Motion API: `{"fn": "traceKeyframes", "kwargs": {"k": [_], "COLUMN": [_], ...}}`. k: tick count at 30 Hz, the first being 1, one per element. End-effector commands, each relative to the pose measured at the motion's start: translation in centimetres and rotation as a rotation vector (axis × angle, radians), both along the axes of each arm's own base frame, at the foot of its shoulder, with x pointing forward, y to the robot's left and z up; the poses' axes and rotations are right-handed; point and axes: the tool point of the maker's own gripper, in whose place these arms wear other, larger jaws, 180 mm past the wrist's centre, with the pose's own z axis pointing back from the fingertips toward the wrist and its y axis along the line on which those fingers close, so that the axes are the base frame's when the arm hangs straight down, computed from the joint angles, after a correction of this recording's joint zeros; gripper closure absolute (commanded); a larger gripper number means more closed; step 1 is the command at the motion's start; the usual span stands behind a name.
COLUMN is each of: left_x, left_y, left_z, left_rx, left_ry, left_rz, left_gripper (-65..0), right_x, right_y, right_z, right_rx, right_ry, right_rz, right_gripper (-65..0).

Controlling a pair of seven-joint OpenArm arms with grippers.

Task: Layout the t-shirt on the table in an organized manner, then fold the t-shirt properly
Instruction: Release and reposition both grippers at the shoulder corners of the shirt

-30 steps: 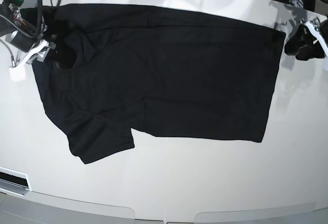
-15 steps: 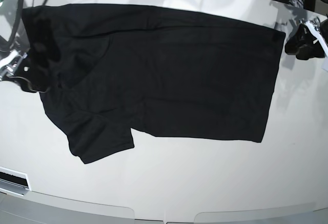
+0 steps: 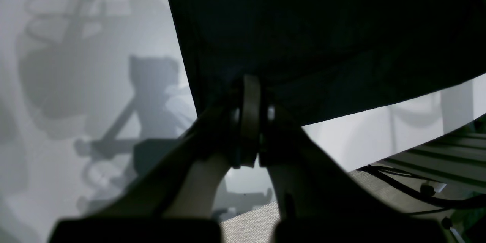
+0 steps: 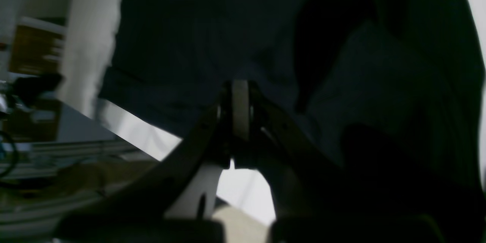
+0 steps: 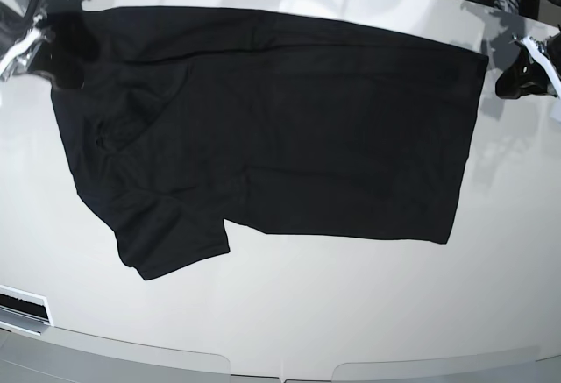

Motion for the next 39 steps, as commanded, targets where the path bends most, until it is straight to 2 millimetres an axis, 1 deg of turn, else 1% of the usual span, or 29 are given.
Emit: {"fn": "traceKeyframes", "kwargs": {"k": [1,5,8,12,13,15,18,21,24,28,30,31,33,36,39], "left_x": [0.9,1.3,1.5,1.5,1.4,0.9,0.1,-0.3,0.0,1.1,1.2,1.2,1.1,1.1,1.5], "left_y": [-0.4,-1.9,-2.4,-1.6,-1.6,-2.3,-4.0,-5.8,-6.6,-6.7,-6.4,-6.2,-5.8,-6.1,-6.2], "left_z": [1.5,2.6,3.1,2.5,2.3,1.7,0.7,-0.4,-1.6,-2.3,-2.6,-2.7,-3.2,-3.5,-3.6], "left_rx": [-0.009,0.005,0.037,0.084,0.095,0.097,0.07,0.046,0.069,0.114,0.137,0.145,0.175,0.186,0.191], "left_ry": [-0.052,-0.073,-0.09,-0.07,-0.063,-0.044,-0.008,0.019,0.047,0.052,0.058,0.062,0.071,0.058,0.021], "left_rz": [-0.031,-0.086,-0.116,-0.091,-0.098,-0.139,-0.197,-0.235,-0.23,-0.193,-0.176,-0.166,-0.152,-0.147,-0.138], "left_gripper": [0.0,0.0,0.0,0.0,0.0,0.0,0.0,0.0,0.0,0.0,0.0,0.0,0.0,0.0,0.0], "right_x": [0.2,-1.5,-1.5,-1.8,-1.8,-1.8,-1.5,-0.9,-0.7,-0.2,-0.3,-0.5,-1.0,-1.4,-1.4], "right_y": [-0.6,-2.0,-2.2,-1.6,-1.5,-1.4,-2.0,-3.1,-3.6,-3.5,-4.0,-4.5,-4.7,-4.5,-4.6], "right_z": [0.5,-2.1,-3.7,-6.2,-6.6,-7.4,-8.0,-7.9,-7.9,-7.8,-8.0,-8.2,-8.9,-9.8,-10.1], "right_rx": [-0.039,-0.168,-0.255,-0.394,-0.429,-0.488,-0.559,-0.609,-0.626,-0.618,-0.637,-0.648,-0.641,-0.612,-0.605], "right_ry": [-0.015,0.116,0.161,0.229,0.236,0.248,0.259,0.252,0.25,0.22,0.232,0.252,0.278,0.295,0.305], "right_rz": [0.005,0.008,0.025,0.106,0.125,0.158,0.139,0.087,0.055,0.039,0.02,0.0,-0.005,-0.003,-0.007], "right_gripper": [0.0,0.0,0.0,0.0,0.0,0.0,0.0,0.0,0.0,0.0,0.0,0.0,0.0,0.0,0.0]}}
